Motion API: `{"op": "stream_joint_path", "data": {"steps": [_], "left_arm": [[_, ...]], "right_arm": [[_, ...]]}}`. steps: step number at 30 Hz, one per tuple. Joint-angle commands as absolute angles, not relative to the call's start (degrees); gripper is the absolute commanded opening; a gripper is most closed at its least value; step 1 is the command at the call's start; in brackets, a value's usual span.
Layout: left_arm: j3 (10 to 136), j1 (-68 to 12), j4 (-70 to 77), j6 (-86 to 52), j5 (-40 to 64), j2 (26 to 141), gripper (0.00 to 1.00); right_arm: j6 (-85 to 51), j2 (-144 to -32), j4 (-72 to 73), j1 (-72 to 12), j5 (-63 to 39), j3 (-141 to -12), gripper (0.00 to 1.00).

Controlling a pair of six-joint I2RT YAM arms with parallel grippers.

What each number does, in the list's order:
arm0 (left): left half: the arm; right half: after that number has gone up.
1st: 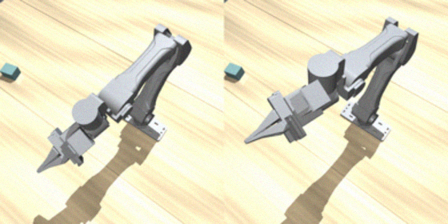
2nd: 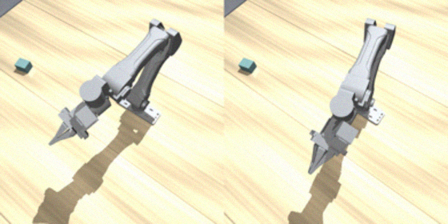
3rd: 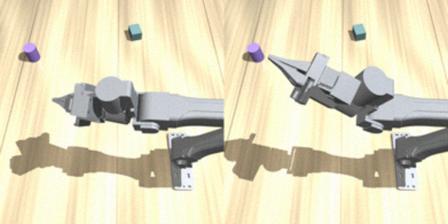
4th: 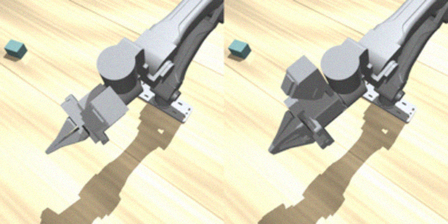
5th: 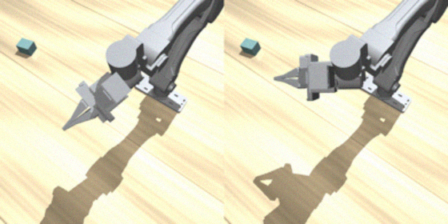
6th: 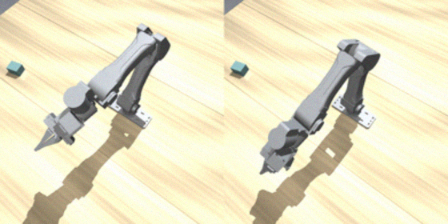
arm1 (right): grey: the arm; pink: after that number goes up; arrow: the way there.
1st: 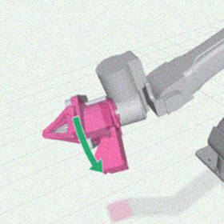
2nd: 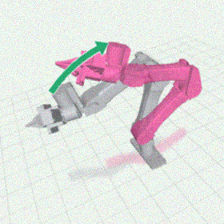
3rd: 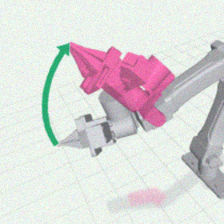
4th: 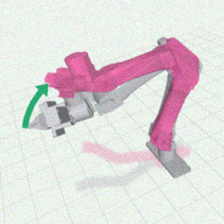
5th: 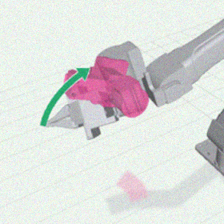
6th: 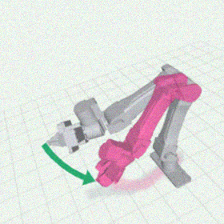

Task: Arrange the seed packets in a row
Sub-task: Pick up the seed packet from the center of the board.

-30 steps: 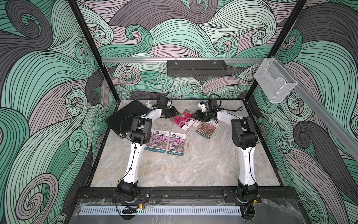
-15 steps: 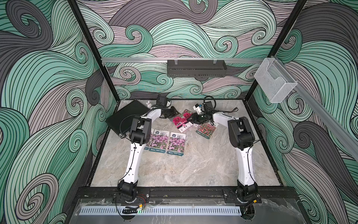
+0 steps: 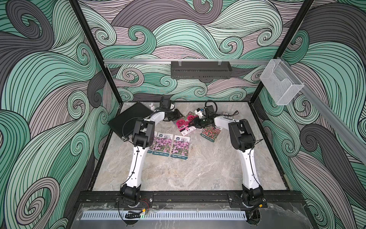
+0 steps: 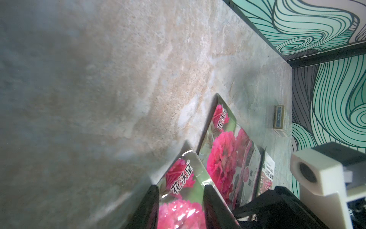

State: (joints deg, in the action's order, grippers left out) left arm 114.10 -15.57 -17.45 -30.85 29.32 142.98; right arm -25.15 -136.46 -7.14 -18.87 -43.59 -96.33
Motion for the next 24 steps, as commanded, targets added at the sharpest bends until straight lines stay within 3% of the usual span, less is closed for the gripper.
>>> {"op": "stream_joint_path", "data": {"steps": [1,4,11,24], "left_arm": [[111.9,-16.4,-20.7,-31.7,28.3,142.1,0.4],[111.7,-16.4,-20.5,-31.6,28.5,141.7,0.4],[111.8,-16.4,-20.5,-31.8,28.6,138.1,0.4],[113.8,-16.1,-24.7,-33.0,25.6,121.5,0.43]], "right_arm": [[-27.7,-137.9,-5.1,-19.8,-43.8,-97.8,0.29],[-29.2,-138.8,-4.1,-19.9,-44.0,-99.1,0.18],[-30.7,-137.5,-2.1,-20.3,-42.5,-99.1,0.04],[-32.8,-122.2,1.4,-20.2,-37.7,-91.7,0.0]]}}
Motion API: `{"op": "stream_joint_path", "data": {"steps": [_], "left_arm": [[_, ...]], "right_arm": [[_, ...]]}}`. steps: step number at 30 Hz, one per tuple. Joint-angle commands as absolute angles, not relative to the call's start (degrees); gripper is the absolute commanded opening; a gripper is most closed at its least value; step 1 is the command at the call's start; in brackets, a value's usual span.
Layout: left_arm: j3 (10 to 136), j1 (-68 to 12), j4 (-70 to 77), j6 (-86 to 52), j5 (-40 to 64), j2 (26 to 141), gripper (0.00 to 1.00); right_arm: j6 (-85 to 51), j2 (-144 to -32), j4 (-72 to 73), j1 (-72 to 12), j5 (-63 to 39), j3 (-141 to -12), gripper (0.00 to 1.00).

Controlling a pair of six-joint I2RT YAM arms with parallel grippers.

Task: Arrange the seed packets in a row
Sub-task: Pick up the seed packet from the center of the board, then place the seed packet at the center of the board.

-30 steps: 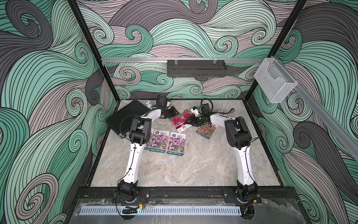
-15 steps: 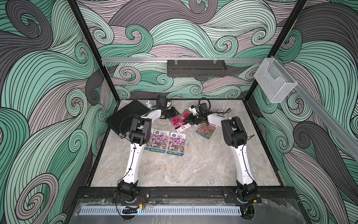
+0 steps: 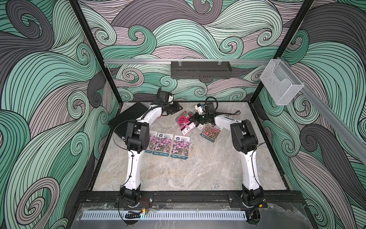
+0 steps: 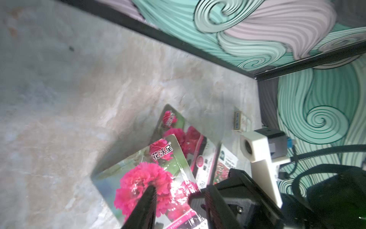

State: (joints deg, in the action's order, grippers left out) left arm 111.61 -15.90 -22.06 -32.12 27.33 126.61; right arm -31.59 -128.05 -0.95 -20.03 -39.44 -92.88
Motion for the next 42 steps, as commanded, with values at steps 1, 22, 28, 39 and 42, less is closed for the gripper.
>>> {"op": "stream_joint_path", "data": {"steps": [1,22,28,39,42], "left_arm": [[113.6,-16.2,-25.6,-33.1,24.9,120.1,0.43],[79.4,-18.4,-20.2,-40.1,18.6,93.6,0.43],[76.4,-19.7,-19.4,-40.0,18.0,91.0,0.43],[74.5,-21.4,-19.3,-39.6,17.2,91.1,0.43],[74.5,-21.8,-19.0,-39.8,16.9,91.5,0.43]], "right_arm": [[-32.4,-120.1,0.6,-20.1,-36.7,-90.6,0.0],[-40.0,-63.4,-10.3,-27.3,-8.8,-38.1,0.0],[-43.6,-59.9,-8.5,-28.5,-6.5,-29.3,0.0],[-46.3,-71.4,-3.3,-30.4,-5.3,-29.2,0.0],[-47.0,-73.6,-2.0,-31.0,-4.0,-29.6,0.0]]}}
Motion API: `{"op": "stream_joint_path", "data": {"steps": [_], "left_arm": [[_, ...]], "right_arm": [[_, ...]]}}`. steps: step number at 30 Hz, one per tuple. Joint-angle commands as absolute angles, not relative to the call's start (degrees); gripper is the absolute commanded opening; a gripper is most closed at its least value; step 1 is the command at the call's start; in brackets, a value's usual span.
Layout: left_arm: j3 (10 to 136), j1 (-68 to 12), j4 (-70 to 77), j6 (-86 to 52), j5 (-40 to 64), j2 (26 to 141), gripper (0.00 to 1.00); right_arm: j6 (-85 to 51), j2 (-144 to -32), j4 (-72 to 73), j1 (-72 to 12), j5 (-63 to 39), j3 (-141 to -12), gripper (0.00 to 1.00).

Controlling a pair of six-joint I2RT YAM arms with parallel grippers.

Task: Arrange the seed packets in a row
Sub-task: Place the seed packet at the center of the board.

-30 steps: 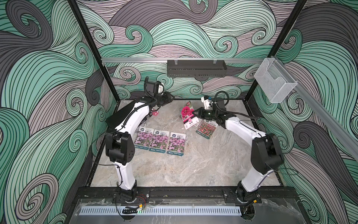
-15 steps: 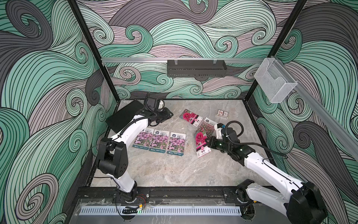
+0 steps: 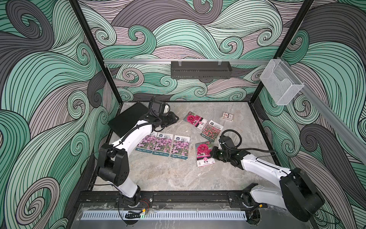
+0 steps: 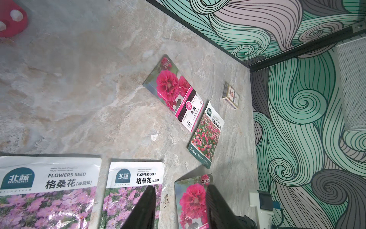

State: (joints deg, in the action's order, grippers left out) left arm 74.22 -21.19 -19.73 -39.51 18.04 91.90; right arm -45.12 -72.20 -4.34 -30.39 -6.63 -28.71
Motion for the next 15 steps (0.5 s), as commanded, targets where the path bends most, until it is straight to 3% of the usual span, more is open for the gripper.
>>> {"op": "stream_joint_path", "data": {"steps": [1,15], "left_arm": [[74.5,-21.9,-18.8,-39.7,16.9,91.7,0.43],[74.4,-22.2,-18.8,-38.8,16.5,93.4,0.43]], "right_arm": [[-47.1,-74.4,-1.7,-31.0,-3.6,-29.9,0.0],[-46.8,-86.8,3.7,-32.0,0.6,-36.2,0.0]]}}
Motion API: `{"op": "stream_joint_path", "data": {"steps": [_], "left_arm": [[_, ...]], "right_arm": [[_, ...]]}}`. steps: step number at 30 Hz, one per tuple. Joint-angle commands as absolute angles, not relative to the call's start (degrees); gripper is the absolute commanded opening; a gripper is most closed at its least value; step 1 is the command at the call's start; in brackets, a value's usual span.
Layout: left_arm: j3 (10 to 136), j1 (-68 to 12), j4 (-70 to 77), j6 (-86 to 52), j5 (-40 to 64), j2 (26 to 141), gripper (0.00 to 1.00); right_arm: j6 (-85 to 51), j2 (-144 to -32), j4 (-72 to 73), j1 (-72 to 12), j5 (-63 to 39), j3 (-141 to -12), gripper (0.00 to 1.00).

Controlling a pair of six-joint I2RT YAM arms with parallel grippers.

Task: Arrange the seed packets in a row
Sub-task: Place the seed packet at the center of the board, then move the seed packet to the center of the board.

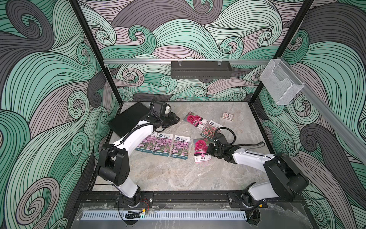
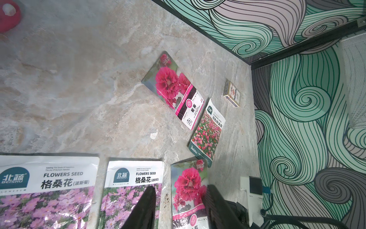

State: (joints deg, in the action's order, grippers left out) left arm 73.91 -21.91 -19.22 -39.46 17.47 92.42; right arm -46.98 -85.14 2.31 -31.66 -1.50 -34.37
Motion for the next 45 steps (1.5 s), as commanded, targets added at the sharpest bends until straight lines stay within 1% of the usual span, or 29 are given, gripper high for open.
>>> {"op": "stream_joint_path", "data": {"steps": [1,9,18,19,23,26,28,29,32,35,38,41,43,45], "left_arm": [[74.5,-22.2,-18.9,-38.7,16.5,93.5,0.43],[75.2,-22.2,-18.8,-38.3,16.5,94.3,0.43],[76.1,-22.2,-18.9,-38.2,16.6,94.9,0.43],[76.1,-22.2,-19.0,-38.2,16.6,94.9,0.43],[76.2,-22.2,-19.1,-38.1,16.7,94.7,0.43],[76.3,-22.2,-19.1,-38.0,16.7,94.4,0.43],[76.4,-22.2,-19.3,-38.0,16.7,94.2,0.43],[76.5,-22.2,-19.3,-37.9,16.7,94.2,0.43],[76.5,-22.2,-19.6,-37.5,16.7,94.0,0.43],[76.4,-22.2,-19.9,-37.1,16.3,94.5,0.43],[76.8,-22.3,-20.5,-36.7,16.6,96.0,0.43],[78.2,-22.7,-21.7,-36.3,17.5,98.2,0.43],[78.9,-23.0,-21.8,-36.0,17.6,99.7,0.43],[80.3,-23.3,-22.0,-35.6,18.1,101.9,0.43]], "right_arm": [[-46.4,-87.9,3.6,-32.0,0.6,-36.9,0.0],[-44.8,-93.6,4.3,-31.8,0.8,-40.7,0.0],[-42.0,-97.6,2.4,-31.1,0.3,-46.0,0.09],[-41.9,-97.6,2.2,-31.0,0.3,-46.3,0.11],[-40.9,-95.8,1.2,-30.8,1.3,-46.1,0.35],[-39.1,-92.9,-0.7,-30.4,2.3,-45.9,0.49],[-37.4,-90.0,-2.5,-30.1,3.0,-45.9,0.55],[-36.2,-88.1,-3.6,-29.9,3.3,-45.9,0.57],[-33.8,-83.9,-7.1,-28.1,2.0,-46.8,0.59],[-33.1,-84.5,-9.8,-23.2,-5.4,-49.4,0.57],[-31.0,-90.4,-13.3,-19.6,-12.8,-55.5,0.55],[-29.2,-97.5,-15.0,-18.1,-19.5,-61.5,0.55],[-27.9,-102.1,-16.9,-17.9,-22.6,-65.8,0.55],[-27.7,-104.8,-17.4,-17.5,-22.9,-67.9,0.54]]}}
